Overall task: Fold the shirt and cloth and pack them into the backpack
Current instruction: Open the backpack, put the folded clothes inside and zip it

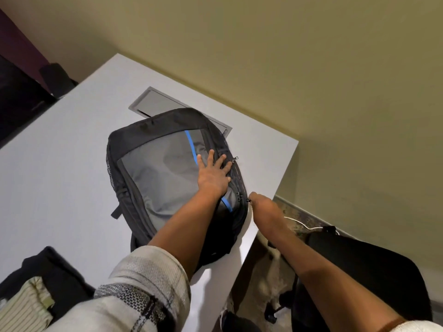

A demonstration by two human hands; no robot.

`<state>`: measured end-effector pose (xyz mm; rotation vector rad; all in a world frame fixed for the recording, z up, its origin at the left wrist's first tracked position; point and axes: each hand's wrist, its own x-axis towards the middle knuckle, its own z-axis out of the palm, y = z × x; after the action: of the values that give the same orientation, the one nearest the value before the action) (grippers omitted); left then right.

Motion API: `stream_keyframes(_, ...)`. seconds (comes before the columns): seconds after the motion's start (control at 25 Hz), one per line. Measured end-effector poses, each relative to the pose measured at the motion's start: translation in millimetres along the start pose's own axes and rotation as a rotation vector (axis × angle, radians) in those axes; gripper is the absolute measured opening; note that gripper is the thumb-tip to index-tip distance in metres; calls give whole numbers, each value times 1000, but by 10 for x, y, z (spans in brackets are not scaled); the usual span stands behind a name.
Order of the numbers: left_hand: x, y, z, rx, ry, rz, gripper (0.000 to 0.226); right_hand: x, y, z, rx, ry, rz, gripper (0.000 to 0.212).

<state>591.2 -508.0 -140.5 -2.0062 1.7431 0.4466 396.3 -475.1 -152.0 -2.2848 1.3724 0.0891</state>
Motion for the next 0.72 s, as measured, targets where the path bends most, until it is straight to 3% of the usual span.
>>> stream_keyframes(0.12,-60,62,-48,-67,61,36,57,30,-45,-56,-42,-21,51,16)
stream_keyframes(0.24,-232,126,-51,-170,150,184,44,87,-48,-126,-2,-30,88,12)
stream_keyframes(0.36,-423,223,30,-247,91,260,41,129,-39,-171,93,-53,94,11)
stream_keyframes(0.56,-409,205,62,-103,58,329,46,188,67,-248,82,-94,72,20)
stream_keyframes(0.72,-390,189,51,-38,128,340,36,140,-37,-228,-19,-198,76,14)
